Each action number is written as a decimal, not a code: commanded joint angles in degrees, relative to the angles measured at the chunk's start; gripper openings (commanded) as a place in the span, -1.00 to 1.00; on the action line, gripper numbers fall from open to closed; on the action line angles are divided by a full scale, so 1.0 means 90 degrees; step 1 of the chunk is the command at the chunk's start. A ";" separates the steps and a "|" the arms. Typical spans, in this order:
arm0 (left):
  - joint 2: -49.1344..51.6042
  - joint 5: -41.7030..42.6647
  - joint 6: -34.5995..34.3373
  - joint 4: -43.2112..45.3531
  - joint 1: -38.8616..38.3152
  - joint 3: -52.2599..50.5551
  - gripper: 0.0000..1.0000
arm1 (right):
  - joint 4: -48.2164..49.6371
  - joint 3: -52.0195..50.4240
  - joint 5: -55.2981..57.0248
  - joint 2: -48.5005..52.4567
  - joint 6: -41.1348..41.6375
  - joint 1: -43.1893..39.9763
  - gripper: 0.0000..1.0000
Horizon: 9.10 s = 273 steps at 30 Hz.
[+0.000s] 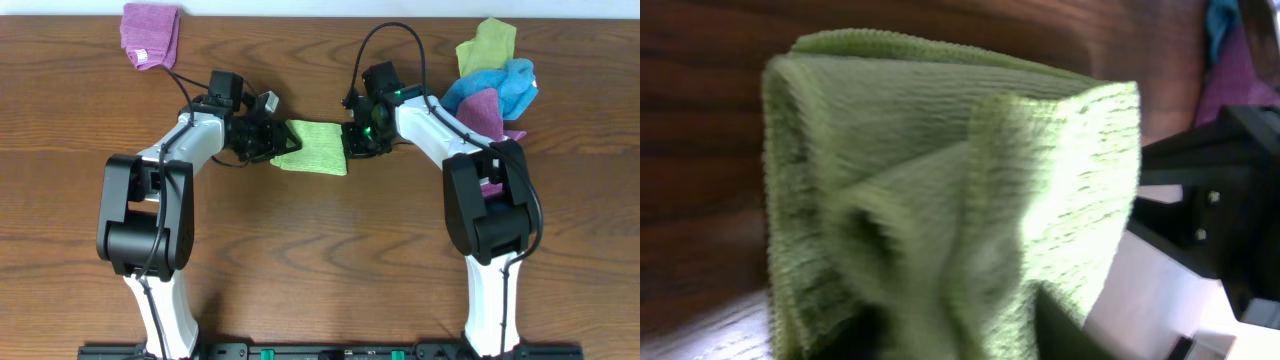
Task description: Fold the cloth
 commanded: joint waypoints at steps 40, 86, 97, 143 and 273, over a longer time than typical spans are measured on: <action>-0.0551 -0.0884 0.0522 -0.1039 0.0525 0.0430 0.91 | -0.0777 0.0568 0.0168 0.0267 -0.0325 -0.0061 -0.97; 0.0840 0.0466 0.0267 -0.0493 0.0347 0.0277 -0.89 | -0.0879 0.0593 0.0163 0.0265 -0.0393 -0.0194 -0.97; 0.0814 0.0498 -0.0704 0.0068 0.1285 0.3446 -0.89 | -0.1501 0.0998 0.0168 0.0017 -0.0661 -0.0639 -0.97; 0.3592 -0.0624 -0.7720 0.5724 0.2963 0.4430 0.48 | -0.2516 0.1001 0.0041 -0.0121 -0.0270 -0.0539 -0.97; -1.3039 -0.4073 0.2115 0.0959 0.1620 -0.7890 0.91 | 0.0556 -0.6246 0.3213 -1.0066 -0.0202 0.0046 0.99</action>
